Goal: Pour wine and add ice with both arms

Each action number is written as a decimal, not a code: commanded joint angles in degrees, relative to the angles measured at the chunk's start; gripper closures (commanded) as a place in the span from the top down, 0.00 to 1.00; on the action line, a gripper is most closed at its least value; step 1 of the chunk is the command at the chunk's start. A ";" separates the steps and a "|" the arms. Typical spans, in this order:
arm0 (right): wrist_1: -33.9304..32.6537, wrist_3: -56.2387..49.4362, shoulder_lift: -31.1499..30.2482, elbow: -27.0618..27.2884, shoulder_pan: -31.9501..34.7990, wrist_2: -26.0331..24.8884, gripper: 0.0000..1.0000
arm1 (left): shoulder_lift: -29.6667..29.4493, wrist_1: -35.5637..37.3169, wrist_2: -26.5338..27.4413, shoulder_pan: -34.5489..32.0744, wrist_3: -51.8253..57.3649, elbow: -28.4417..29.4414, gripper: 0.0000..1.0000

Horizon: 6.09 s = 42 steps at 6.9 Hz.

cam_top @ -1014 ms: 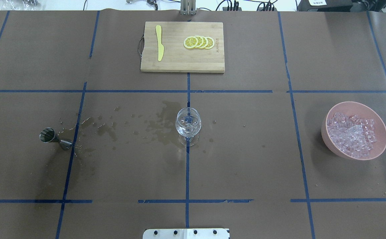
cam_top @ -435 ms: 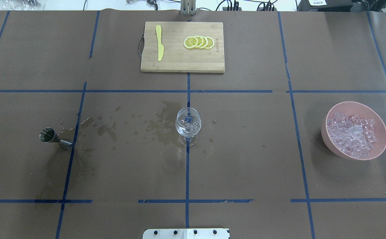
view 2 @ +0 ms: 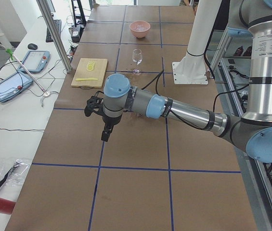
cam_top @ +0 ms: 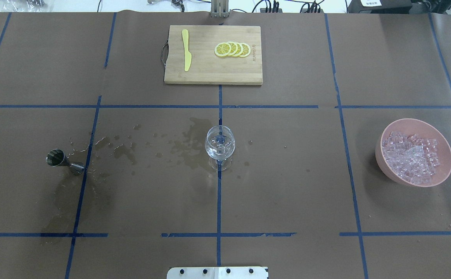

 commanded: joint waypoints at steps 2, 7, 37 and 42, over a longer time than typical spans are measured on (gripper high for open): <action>0.00 0.57 -0.56 3.06 -0.23 -0.03 1.00 | 7.61 -18.68 -0.39 10.69 -26.59 -7.14 1.00; 0.00 0.83 -0.48 3.14 -0.67 0.41 1.00 | 18.55 -32.38 29.78 42.98 -59.45 -23.38 0.97; 0.09 9.53 0.48 7.01 -3.74 3.84 1.00 | 15.74 -19.82 104.64 92.55 -101.72 -13.14 1.00; 0.09 11.11 1.36 8.76 -6.46 0.95 1.00 | 14.60 -20.25 109.37 92.54 -102.60 -7.26 1.00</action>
